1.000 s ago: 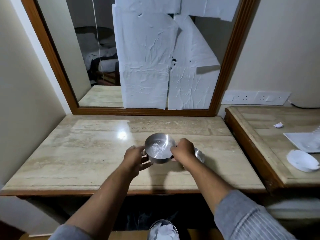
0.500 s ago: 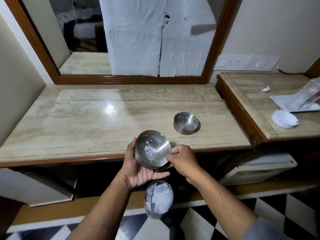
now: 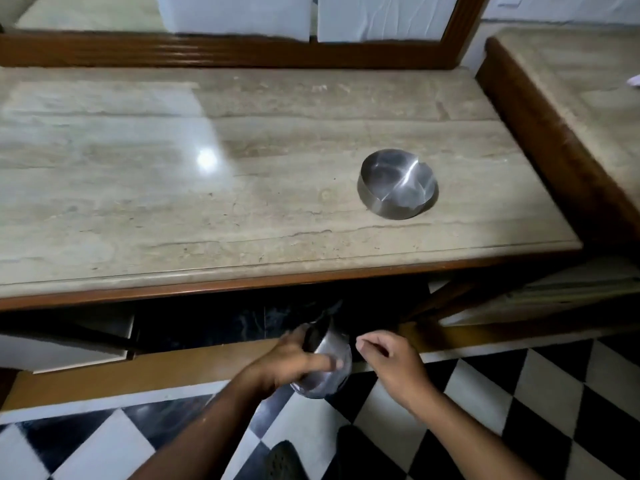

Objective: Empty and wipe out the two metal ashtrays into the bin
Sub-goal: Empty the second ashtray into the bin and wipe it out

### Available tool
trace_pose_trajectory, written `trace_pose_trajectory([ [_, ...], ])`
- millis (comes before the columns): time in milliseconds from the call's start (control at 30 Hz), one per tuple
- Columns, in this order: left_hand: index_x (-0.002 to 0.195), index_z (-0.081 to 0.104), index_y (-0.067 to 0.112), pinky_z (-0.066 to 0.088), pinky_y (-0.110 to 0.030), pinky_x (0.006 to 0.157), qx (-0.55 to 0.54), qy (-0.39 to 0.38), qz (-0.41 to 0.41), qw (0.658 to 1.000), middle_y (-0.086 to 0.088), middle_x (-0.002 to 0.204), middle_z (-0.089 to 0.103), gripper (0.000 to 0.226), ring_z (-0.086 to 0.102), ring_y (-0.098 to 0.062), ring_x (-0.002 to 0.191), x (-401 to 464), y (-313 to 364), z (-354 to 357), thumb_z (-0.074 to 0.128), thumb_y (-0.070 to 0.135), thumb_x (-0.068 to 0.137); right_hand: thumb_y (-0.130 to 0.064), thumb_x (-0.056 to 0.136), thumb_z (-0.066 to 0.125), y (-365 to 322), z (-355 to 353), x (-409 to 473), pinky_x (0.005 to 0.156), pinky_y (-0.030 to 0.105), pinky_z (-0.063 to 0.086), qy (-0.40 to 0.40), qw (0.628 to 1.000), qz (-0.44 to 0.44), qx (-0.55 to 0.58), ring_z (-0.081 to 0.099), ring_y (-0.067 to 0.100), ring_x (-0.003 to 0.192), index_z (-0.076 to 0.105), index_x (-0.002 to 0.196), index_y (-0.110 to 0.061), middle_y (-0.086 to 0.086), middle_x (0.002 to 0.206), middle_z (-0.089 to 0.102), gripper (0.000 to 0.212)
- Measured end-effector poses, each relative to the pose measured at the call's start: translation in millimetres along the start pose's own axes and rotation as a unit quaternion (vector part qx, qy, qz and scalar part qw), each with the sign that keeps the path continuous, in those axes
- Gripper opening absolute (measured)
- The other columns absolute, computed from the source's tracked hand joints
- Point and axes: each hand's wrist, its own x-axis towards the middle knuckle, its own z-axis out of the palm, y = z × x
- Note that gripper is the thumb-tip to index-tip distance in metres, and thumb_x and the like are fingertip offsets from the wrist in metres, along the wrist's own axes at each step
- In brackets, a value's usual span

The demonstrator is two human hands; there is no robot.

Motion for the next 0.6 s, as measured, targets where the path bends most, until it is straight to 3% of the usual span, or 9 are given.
trace_pose_trajectory([
  [67,0.145,0.040,0.031,0.052,-0.034,0.097,0.033,-0.002,0.012,0.999,0.007,0.144,0.053,0.102,0.055,-0.017,0.130,35.4,-19.0,4.1,0.085,0.048,0.054,-0.019,0.091,0.062,31.6,16.1,27.9,0.065,0.002,0.044,-0.010,1.000,-0.002,-0.016,0.063,-0.003,0.080,0.064,0.076,-0.037,-0.014,0.083,0.068,0.023],
  [133,0.149,0.034,0.025,0.045,-0.040,0.110,0.107,0.043,0.039,0.993,0.000,0.151,0.045,0.122,0.046,-0.020,0.139,63.8,-34.9,7.7,0.081,0.061,0.042,-0.030,0.091,0.059,57.4,29.3,48.9,0.074,0.006,0.045,0.010,0.999,-0.012,-0.039,0.064,0.010,0.097,0.067,0.093,-0.034,-0.010,0.098,0.068,0.009],
  [200,0.156,0.022,0.016,0.041,-0.039,0.113,0.276,0.116,0.037,0.954,-0.008,0.152,0.037,0.139,0.040,-0.028,0.141,94.3,-55.0,10.6,0.067,0.072,0.037,-0.053,0.087,0.051,86.3,44.1,71.9,0.097,0.024,0.046,0.043,0.989,-0.078,-0.119,0.053,0.017,0.123,0.059,0.125,-0.023,0.001,0.130,0.058,0.049],
  [300,0.153,0.026,0.001,0.048,-0.040,0.098,0.452,0.152,0.103,0.873,-0.017,0.141,0.047,0.139,0.054,-0.037,0.119,126.6,-86.5,10.9,0.052,0.083,0.044,-0.064,0.089,0.042,112.4,53.9,93.9,0.116,0.035,0.027,0.071,0.935,-0.264,-0.226,0.019,0.026,0.148,0.027,0.148,-0.005,0.014,0.158,0.025,0.084],
  [367,0.146,0.037,-0.005,0.050,-0.041,0.086,0.495,0.145,0.134,0.846,-0.020,0.129,0.055,0.132,0.058,-0.039,0.101,151.5,-117.2,12.7,0.049,0.086,0.051,-0.064,0.090,0.041,127.7,62.2,103.8,0.120,0.041,0.020,0.087,0.903,-0.344,-0.241,0.005,0.031,0.150,0.008,0.151,-0.005,0.013,0.162,0.001,0.091],
  [467,0.141,0.042,-0.006,0.050,-0.042,0.084,0.517,0.139,0.171,0.827,-0.021,0.128,0.056,0.125,0.058,-0.038,0.098,179.2,-143.5,19.8,0.059,0.080,0.052,-0.069,0.088,0.032,155.0,80.7,113.1,0.122,0.044,0.013,0.105,0.876,-0.397,-0.254,0.001,0.035,0.149,-0.004,0.151,-0.007,0.008,0.162,-0.013,0.095],
  [600,0.141,0.042,-0.010,0.049,-0.051,0.092,0.522,0.123,0.176,0.825,-0.028,0.137,0.054,0.123,0.056,-0.045,0.115,202.1,-163.2,25.8,0.063,0.077,0.056,-0.087,0.075,0.027,214.3,121.6,127.3,0.114,0.047,0.019,-0.125,0.815,-0.328,-0.461,0.013,0.034,0.148,0.022,0.148,0.000,0.018,0.159,0.005,0.114],
])
